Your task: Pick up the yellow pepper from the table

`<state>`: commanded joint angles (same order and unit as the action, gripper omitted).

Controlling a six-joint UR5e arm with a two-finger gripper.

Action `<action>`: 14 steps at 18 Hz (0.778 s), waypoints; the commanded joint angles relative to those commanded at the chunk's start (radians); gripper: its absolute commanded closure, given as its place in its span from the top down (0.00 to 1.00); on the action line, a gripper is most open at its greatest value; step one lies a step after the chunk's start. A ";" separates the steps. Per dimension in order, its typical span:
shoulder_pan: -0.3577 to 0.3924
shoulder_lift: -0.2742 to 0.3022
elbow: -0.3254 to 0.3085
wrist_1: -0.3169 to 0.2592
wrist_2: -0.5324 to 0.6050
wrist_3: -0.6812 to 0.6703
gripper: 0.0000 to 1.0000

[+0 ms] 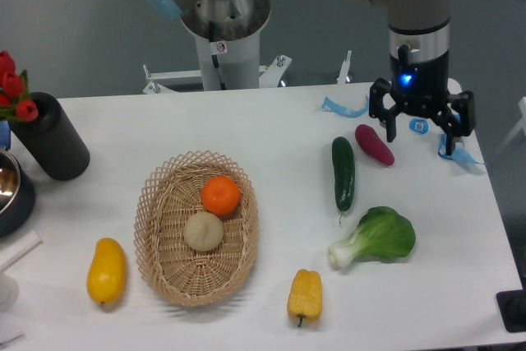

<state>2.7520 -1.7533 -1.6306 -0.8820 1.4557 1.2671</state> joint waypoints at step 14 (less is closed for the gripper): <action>-0.044 -0.058 0.015 0.002 -0.002 -0.171 1.00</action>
<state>2.7076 -1.8116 -1.6154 -0.8805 1.4542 1.0957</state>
